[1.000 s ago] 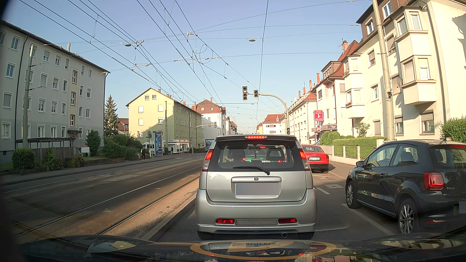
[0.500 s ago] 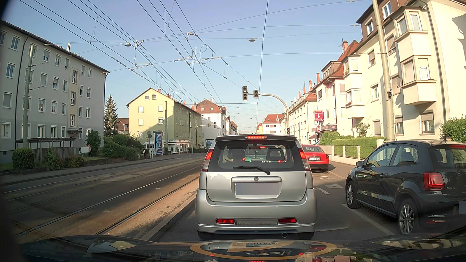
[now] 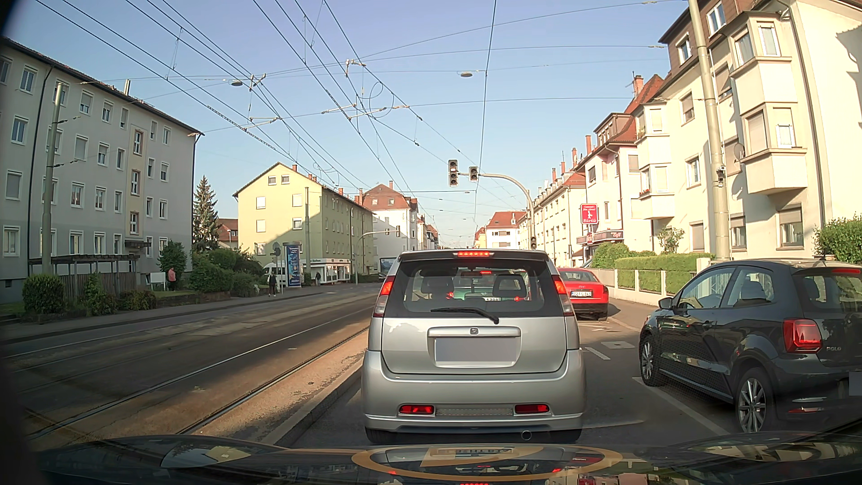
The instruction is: Follow the waypoints while adhering to traffic rules and regulations
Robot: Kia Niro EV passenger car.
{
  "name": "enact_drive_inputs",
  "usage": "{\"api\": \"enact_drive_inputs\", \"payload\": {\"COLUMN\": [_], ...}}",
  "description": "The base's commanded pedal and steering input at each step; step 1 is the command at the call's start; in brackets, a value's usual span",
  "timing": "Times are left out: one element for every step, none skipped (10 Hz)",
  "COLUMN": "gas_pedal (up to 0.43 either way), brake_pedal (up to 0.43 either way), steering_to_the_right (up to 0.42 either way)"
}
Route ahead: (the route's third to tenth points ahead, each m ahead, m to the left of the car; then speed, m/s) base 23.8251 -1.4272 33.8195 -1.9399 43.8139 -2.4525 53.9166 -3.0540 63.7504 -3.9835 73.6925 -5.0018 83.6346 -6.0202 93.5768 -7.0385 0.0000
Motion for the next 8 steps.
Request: {"api": "enact_drive_inputs", "payload": {"gas_pedal": [0.000,0.000,0.000,0.000,0.000,0.000,0.000,0.000], "brake_pedal": [0.207,0.207,0.207,0.207,0.207,0.213,0.207,0.207], "steering_to_the_right": [-0.002,-0.002,-0.002,-0.002,-0.002,-0.002,-0.002,-0.002]}}
